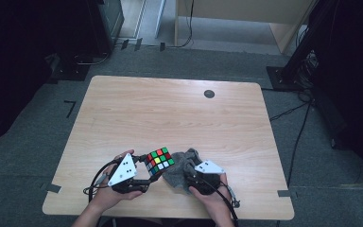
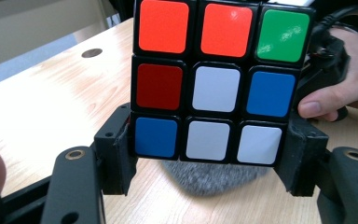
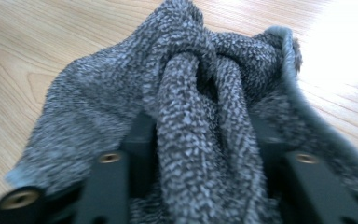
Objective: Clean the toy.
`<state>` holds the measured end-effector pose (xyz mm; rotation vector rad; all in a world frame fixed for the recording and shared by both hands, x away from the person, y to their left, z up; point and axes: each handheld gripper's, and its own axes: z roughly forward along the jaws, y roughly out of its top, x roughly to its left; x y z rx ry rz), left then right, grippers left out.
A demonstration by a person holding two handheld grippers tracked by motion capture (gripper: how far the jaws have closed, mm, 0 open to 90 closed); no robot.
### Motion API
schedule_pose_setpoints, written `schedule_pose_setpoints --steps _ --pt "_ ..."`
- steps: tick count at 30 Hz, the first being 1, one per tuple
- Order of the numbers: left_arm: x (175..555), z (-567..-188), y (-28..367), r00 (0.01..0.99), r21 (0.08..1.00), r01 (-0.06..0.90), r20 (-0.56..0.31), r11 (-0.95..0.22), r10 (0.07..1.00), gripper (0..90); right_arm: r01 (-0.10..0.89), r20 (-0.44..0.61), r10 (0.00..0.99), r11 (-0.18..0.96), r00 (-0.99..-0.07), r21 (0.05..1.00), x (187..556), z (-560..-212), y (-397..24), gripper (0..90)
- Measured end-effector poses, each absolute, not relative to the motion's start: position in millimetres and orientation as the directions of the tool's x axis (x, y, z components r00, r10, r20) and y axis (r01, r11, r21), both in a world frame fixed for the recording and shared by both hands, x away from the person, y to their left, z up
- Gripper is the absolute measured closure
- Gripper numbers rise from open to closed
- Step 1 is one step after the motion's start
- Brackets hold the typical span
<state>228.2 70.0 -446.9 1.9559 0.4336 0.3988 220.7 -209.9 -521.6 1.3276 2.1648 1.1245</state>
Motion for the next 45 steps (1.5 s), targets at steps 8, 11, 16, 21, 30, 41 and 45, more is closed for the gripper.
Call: schedule_pose_setpoints --steps 8,11,16,21,30,41,45 --pt "230 -449 70 0.875 0.902 0.138 0.082 -0.409 0.477 33.7 0.573 0.175 0.879 0.127 -0.443 0.81 214 -507 -227 75.5" --pt "230 -452 67 0.878 0.893 0.131 0.097 -0.43 0.469 33.7 0.506 0.239 0.854 0.033 -0.463 0.862 205 -484 -235 75.8" --pt "226 -455 61 0.881 0.874 0.106 0.139 -0.474 0.452 33.7 0.356 0.308 0.759 -0.108 -0.574 0.928 182 -439 -238 75.7" --pt "216 -454 52 0.905 0.875 0.042 0.171 -0.482 0.39 33.7 0.355 0.321 0.669 -0.091 -0.67 0.931 172 -423 -216 75.4" --pt "211 -451 51 0.901 0.865 -0.001 0.218 -0.502 0.374 33.8 0.444 0.371 0.715 -0.094 -0.593 0.891 184 -447 -221 75.5" --pt "211 -444 58 0.909 0.905 0.008 0.171 -0.425 0.381 34.1 0.497 0.389 0.725 -0.073 -0.569 0.865 184 -456 -214 76.0" --pt "212 -445 57 0.911 0.908 0.012 0.162 -0.419 0.379 33.7 0.513 0.411 0.712 -0.083 -0.569 0.854 185 -457 -214 76.8"
